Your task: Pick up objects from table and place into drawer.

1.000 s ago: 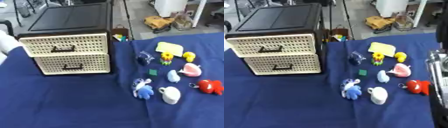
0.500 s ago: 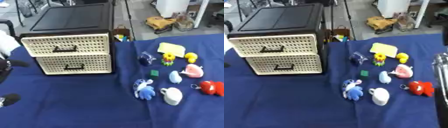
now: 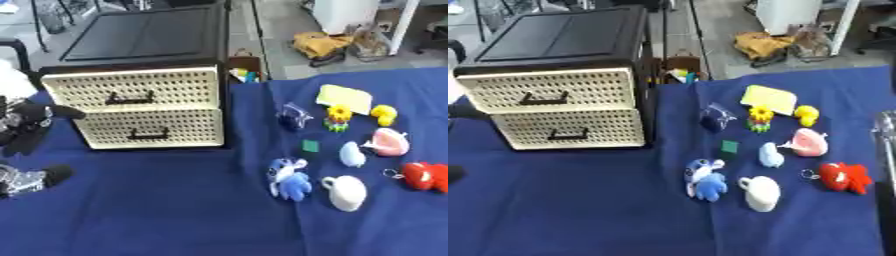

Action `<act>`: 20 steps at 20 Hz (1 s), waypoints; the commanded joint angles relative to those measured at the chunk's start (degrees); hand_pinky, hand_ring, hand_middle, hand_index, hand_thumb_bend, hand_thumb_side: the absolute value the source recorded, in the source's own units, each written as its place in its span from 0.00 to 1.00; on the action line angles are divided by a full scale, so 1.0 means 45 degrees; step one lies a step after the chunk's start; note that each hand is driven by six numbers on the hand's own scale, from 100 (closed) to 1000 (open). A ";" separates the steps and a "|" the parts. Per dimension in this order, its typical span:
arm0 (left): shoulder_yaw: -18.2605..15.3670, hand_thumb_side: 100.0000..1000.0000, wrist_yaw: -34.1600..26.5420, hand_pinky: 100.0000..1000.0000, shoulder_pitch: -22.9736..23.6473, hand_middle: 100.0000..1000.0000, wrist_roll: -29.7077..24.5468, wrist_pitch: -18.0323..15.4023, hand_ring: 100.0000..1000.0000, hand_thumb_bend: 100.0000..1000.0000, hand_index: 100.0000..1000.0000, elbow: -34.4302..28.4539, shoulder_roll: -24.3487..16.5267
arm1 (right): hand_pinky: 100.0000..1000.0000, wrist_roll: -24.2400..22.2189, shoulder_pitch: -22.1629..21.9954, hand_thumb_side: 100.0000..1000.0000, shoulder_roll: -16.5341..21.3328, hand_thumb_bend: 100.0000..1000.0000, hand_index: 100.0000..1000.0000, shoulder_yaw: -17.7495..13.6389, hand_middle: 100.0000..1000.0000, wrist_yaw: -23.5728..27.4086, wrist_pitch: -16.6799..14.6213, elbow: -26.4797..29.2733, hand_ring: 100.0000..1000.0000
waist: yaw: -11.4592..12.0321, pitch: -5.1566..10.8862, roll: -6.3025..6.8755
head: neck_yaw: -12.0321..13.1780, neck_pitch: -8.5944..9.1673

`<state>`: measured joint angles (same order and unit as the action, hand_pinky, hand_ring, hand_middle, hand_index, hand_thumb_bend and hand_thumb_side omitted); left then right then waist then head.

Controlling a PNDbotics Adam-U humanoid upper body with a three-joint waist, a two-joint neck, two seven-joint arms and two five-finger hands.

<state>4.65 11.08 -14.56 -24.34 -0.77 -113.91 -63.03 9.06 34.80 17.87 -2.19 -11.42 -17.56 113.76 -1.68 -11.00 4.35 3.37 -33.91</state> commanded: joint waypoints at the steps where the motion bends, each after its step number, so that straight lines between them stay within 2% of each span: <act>1: 0.0088 0.73 0.0171 0.00 -0.0435 0.18 0.0142 0.0682 0.13 0.32 0.91 -0.0152 -0.0431 | 0.67 -0.0096 0.0252 0.94 0.0057 0.15 0.77 0.0018 0.71 0.0116 0.0011 0.0185 0.76 | -0.0035 0.0135 0.0007 | 0.0107 0.0181; 2: 0.0121 0.72 0.0247 0.00 -0.0545 0.14 0.0281 0.0747 0.09 0.34 0.87 -0.0152 -0.0403 | 0.67 -0.0106 0.0255 0.93 0.0056 0.14 0.77 0.0021 0.70 0.0124 0.0017 0.0185 0.76 | -0.0057 0.0120 0.0015 | 0.0129 0.0208; 4: 0.0138 0.70 0.0451 0.00 -0.0757 0.07 0.0750 0.0828 0.03 0.45 0.84 -0.0151 -0.0346 | 0.67 -0.0128 0.0260 0.94 0.0051 0.15 0.77 0.0034 0.71 0.0140 0.0038 0.0185 0.76 | -0.0096 0.0081 0.0037 | 0.0189 0.0258; 9: 0.0419 0.66 0.0389 0.00 -0.1165 0.03 0.1901 0.0907 0.00 0.29 0.84 0.0332 -0.0187 | 0.67 -0.0228 0.0296 0.94 0.0028 0.15 0.76 0.0080 0.71 0.0194 0.0071 0.0185 0.76 | -0.0244 -0.0024 0.0107 | 0.0360 0.0380; 12: 0.0570 0.60 0.0286 0.00 -0.1467 0.00 0.2110 0.0827 0.00 0.14 0.84 0.0801 -0.0084 | 0.67 -0.0287 0.0322 0.94 0.0006 0.15 0.76 0.0110 0.70 0.0235 0.0078 0.0185 0.77 | -0.0320 -0.0077 0.0140 | 0.0444 0.0457; 16: 0.0735 0.59 0.0240 0.00 -0.1822 0.00 0.2291 0.0714 0.00 0.12 0.87 0.1307 0.0057 | 0.67 -0.0348 0.0349 0.93 -0.0011 0.15 0.76 0.0126 0.70 0.0289 0.0082 0.0185 0.77 | -0.0397 -0.0144 0.0166 | 0.0542 0.0542; 20: 0.0998 0.63 0.0321 0.00 -0.2136 0.00 0.1914 0.0443 0.00 0.07 0.91 0.1816 0.0208 | 0.68 -0.0406 0.0396 0.93 -0.0043 0.15 0.75 0.0154 0.70 0.0342 0.0086 0.0185 0.77 | -0.0509 -0.0224 0.0209 | 0.0688 0.0637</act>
<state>9.40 12.40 -23.23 -15.34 1.69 -106.17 -60.86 7.51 35.50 17.35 -1.43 -10.48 -17.10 113.76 -4.04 -12.85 5.32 6.13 -31.65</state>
